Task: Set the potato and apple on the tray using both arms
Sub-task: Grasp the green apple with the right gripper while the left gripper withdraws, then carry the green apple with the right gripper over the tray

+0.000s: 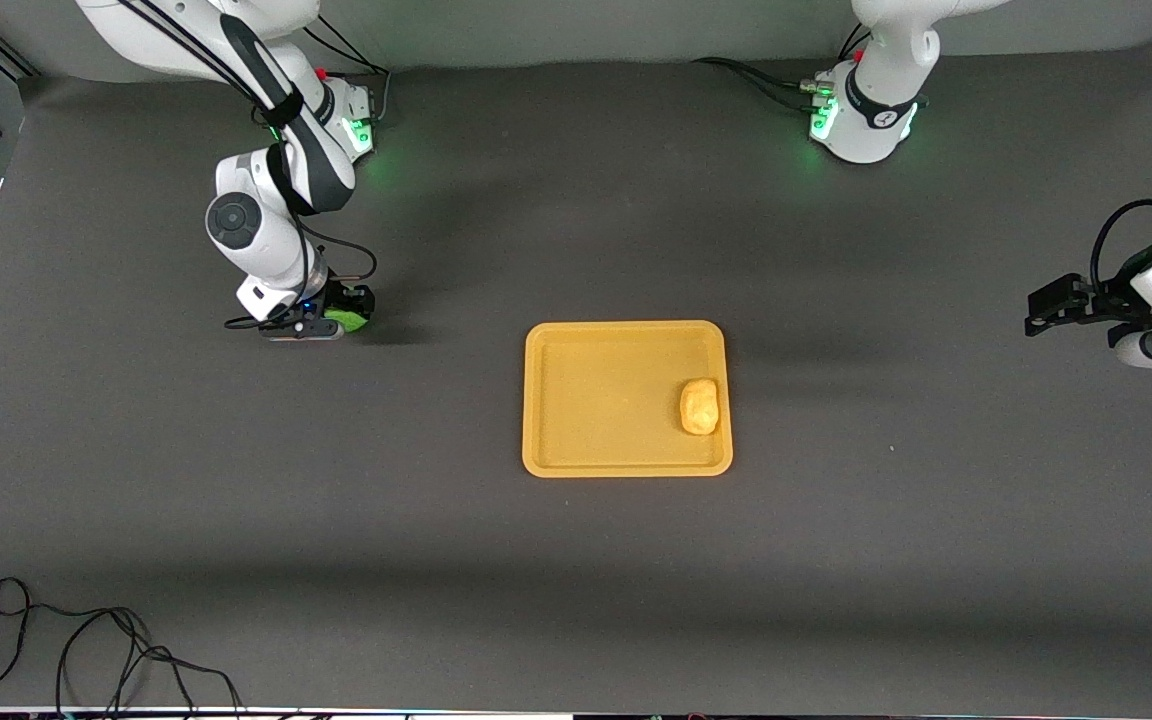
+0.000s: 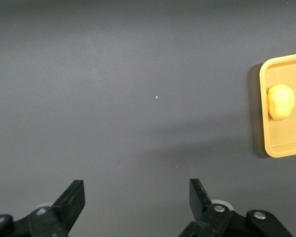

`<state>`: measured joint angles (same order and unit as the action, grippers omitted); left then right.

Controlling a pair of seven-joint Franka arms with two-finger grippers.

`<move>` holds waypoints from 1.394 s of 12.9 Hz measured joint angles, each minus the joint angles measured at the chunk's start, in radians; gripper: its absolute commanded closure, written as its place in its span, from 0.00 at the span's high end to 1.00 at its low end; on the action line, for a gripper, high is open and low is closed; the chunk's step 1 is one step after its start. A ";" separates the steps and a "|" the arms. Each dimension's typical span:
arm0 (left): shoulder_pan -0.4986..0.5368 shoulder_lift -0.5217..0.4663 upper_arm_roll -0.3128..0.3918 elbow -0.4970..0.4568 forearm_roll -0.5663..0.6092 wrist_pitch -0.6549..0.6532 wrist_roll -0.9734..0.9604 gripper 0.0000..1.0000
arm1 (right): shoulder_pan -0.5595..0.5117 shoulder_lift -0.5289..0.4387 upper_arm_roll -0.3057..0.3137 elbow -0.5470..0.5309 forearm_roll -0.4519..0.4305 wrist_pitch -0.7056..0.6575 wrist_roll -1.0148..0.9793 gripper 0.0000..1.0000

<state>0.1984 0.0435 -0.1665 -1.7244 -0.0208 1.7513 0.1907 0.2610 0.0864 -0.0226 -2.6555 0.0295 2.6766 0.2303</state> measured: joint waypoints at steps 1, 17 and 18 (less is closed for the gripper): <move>0.000 -0.001 0.000 0.001 -0.001 0.000 -0.010 1.00 | 0.000 -0.024 -0.001 0.036 0.000 -0.052 0.000 0.45; -0.015 -0.003 -0.025 0.058 0.070 -0.056 -0.086 1.00 | 0.180 0.236 0.005 1.025 0.000 -0.676 0.186 0.42; -0.015 -0.002 -0.025 0.058 0.070 -0.056 -0.086 1.00 | 0.200 0.279 0.006 1.077 0.000 -0.676 0.227 0.42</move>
<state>0.1831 0.0416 -0.1911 -1.6660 0.0489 1.6956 0.1047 0.4612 0.3657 -0.0169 -1.5788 0.0292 2.0006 0.4572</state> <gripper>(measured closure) 0.000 0.295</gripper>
